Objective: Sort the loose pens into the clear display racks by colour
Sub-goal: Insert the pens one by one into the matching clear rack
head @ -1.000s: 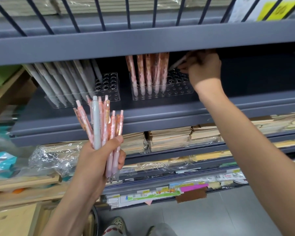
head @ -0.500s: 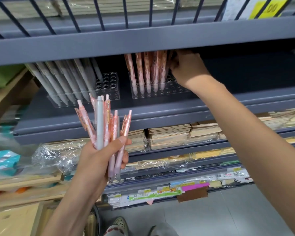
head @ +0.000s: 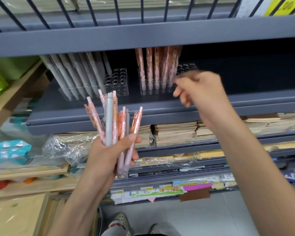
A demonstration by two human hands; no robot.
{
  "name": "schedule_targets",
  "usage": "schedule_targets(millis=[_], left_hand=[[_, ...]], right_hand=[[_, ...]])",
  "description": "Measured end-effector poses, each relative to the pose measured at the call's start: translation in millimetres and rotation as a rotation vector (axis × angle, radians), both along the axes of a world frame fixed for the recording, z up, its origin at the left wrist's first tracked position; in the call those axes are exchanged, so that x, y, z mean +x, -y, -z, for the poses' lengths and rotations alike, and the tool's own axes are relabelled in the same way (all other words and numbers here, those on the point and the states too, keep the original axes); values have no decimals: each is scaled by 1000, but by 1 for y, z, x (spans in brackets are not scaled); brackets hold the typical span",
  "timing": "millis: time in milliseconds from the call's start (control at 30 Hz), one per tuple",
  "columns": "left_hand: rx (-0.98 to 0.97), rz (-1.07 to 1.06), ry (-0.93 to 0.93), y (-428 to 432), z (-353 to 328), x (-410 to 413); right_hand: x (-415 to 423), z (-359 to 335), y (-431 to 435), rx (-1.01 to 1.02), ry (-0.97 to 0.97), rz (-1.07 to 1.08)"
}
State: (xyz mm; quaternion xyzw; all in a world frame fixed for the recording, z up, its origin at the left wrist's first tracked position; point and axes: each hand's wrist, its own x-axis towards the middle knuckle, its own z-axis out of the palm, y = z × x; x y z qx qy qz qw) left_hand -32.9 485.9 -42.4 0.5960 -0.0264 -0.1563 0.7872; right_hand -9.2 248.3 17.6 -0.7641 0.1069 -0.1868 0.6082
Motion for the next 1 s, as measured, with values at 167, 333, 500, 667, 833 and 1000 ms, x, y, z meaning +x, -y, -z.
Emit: schedule_targets(millis=[167, 333, 500, 667, 833, 1000], left_hand=[[27, 34, 7, 11, 4, -4], [-6, 74, -21, 16, 3, -7], [-1, 39, -24, 22, 5, -10], [6, 56, -12, 29, 3, -8], [-23, 19, -47, 25, 6, -4], [-54, -2, -63, 18, 6, 1]], right_hand=[[-32, 16, -38, 6, -237, -410], [-33, 13, -28, 89, -121, -253], [-39, 12, -22, 166, -79, -215], [-45, 17, -27, 86, -161, -339], [-25, 1, 7, 147, 84, 45], [8, -7, 33, -92, 208, 315]])
